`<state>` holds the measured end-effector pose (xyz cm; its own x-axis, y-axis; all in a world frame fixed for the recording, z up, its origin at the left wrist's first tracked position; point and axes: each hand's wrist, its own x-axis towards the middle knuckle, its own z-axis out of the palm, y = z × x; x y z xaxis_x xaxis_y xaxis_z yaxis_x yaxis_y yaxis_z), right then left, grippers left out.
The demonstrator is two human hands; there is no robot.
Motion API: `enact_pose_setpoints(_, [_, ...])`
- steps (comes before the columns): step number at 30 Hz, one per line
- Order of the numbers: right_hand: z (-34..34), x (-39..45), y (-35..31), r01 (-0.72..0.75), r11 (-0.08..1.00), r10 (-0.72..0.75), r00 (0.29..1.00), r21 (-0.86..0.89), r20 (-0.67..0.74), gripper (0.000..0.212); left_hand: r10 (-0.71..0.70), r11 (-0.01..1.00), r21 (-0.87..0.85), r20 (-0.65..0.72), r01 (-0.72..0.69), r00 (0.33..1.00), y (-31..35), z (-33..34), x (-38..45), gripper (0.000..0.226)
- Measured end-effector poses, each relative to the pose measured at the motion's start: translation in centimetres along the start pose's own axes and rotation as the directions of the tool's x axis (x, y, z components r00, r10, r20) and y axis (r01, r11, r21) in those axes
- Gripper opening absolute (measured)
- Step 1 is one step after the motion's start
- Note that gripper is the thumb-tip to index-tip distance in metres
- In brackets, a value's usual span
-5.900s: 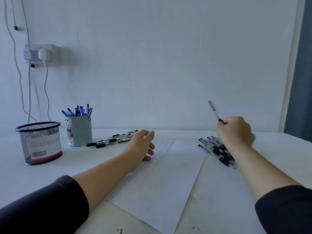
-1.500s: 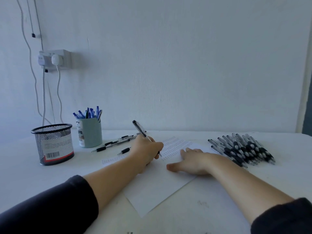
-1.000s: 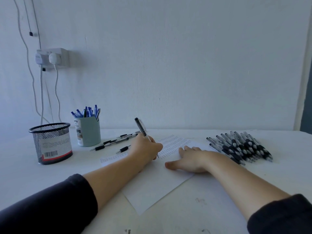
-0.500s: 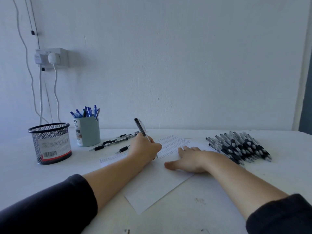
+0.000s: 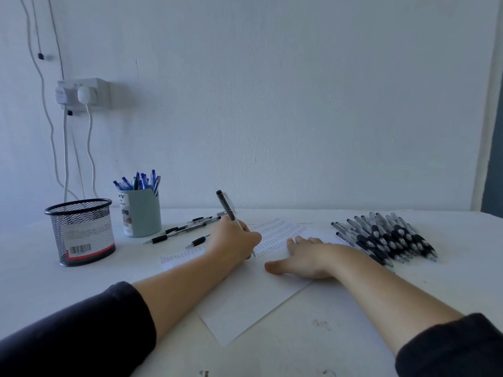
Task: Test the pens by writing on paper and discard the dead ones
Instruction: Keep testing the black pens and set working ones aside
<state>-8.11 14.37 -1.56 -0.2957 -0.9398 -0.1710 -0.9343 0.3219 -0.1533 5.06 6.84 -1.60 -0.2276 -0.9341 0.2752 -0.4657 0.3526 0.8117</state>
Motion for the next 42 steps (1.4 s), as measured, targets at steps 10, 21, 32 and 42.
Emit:
enact_pose_setpoints(10, [-0.12, -0.32, -0.05, 0.003, 1.0, -0.003, 1.0, 0.008, 0.002, 0.097, 0.012, 1.0, 0.016, 0.017, -0.012, 1.0, 0.3, -0.08, -0.41, 0.012])
enact_pose_setpoints(21, [-0.08, -0.16, -0.06, 0.007, 1.0, -0.007, 1.0, -0.002, -0.002, 0.099, 0.025, 1.0, 0.013, 0.04, -0.026, 0.999, 0.48, -0.17, -0.74, 0.012])
enact_pose_setpoints(32, [-0.12, -0.15, -0.05, 0.009, 1.0, -0.009, 1.0, 0.004, -0.001, 0.099, 0.028, 0.999, 0.014, 0.028, -0.028, 0.999, 0.44, -0.18, -0.63, 0.012])
enact_pose_setpoints(42, [-0.07, -0.02, -0.02, 0.004, 1.0, -0.004, 1.0, 0.011, -0.006, 0.1, 0.009, 1.0, -0.027, 0.034, -0.008, 0.999, 0.45, -0.3, -0.61, 0.013])
